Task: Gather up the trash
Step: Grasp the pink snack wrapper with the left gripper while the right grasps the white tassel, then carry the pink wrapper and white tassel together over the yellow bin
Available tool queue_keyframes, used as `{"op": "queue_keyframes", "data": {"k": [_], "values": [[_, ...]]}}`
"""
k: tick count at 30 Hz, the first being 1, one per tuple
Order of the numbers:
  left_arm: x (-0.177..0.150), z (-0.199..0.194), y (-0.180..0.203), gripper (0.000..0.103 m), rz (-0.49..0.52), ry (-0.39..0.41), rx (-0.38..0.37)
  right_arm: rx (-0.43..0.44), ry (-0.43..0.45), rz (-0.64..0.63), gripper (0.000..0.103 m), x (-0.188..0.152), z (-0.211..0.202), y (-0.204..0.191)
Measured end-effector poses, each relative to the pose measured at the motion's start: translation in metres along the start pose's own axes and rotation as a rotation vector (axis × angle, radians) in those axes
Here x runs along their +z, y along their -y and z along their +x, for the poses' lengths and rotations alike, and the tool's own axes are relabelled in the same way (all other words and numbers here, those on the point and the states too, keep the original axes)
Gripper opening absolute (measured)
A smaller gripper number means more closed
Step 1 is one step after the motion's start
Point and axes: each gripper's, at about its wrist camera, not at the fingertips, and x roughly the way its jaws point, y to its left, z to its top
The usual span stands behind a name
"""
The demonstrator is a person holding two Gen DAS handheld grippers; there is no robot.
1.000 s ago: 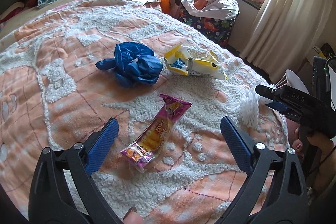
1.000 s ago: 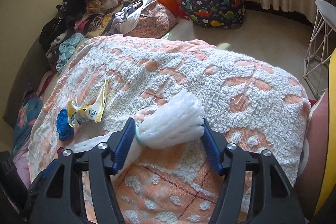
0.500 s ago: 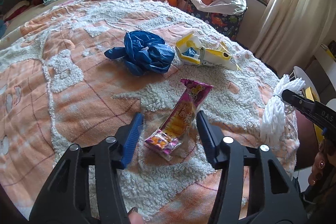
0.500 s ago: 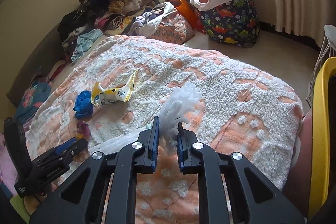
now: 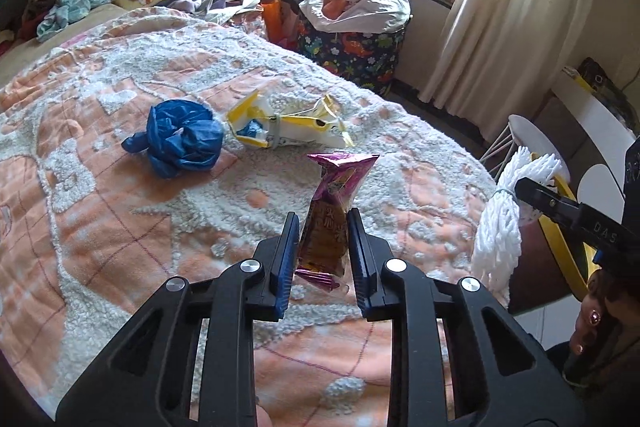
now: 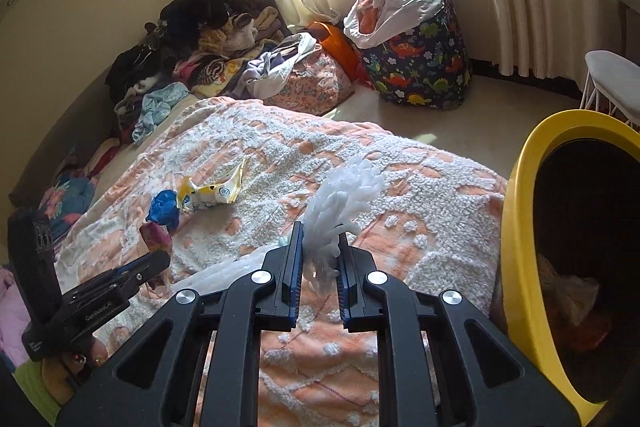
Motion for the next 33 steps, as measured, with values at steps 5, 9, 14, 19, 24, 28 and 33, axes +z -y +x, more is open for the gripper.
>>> {"op": "queue_keyframes", "data": {"k": [5, 9, 14, 19, 24, 28, 33], "values": [[0.005, -0.004, 0.024, 0.018, 0.024, 0.015, -0.051, -0.012, 0.023, 0.022, 0.014, -0.001, -0.015, 0.012], [0.007, -0.006, 0.047, 0.018, 0.06, 0.022, -0.09, -0.023, 0.041, 0.042, 0.014, -0.001, -0.027, 0.022], [0.007, -0.005, 0.07, 0.018, 0.106, 0.021, -0.125, -0.038, 0.066, 0.058, 0.014, 0.0, -0.041, 0.035], [0.008, -0.006, 0.088, 0.018, 0.14, 0.025, -0.151, -0.053, 0.089, 0.085, 0.014, 0.001, -0.053, 0.048], [0.007, -0.006, 0.101, 0.018, 0.163, 0.026, -0.171, -0.064, 0.107, 0.098, 0.014, 0.001, -0.061, 0.056], [0.007, -0.007, 0.111, 0.018, 0.182, 0.029, -0.185, -0.079, 0.118, 0.101, 0.014, 0.002, -0.067, 0.062], [0.006, -0.007, 0.122, 0.018, 0.202, 0.029, -0.201, -0.098, 0.137, 0.118, 0.014, 0.002, -0.074, 0.071]]}}
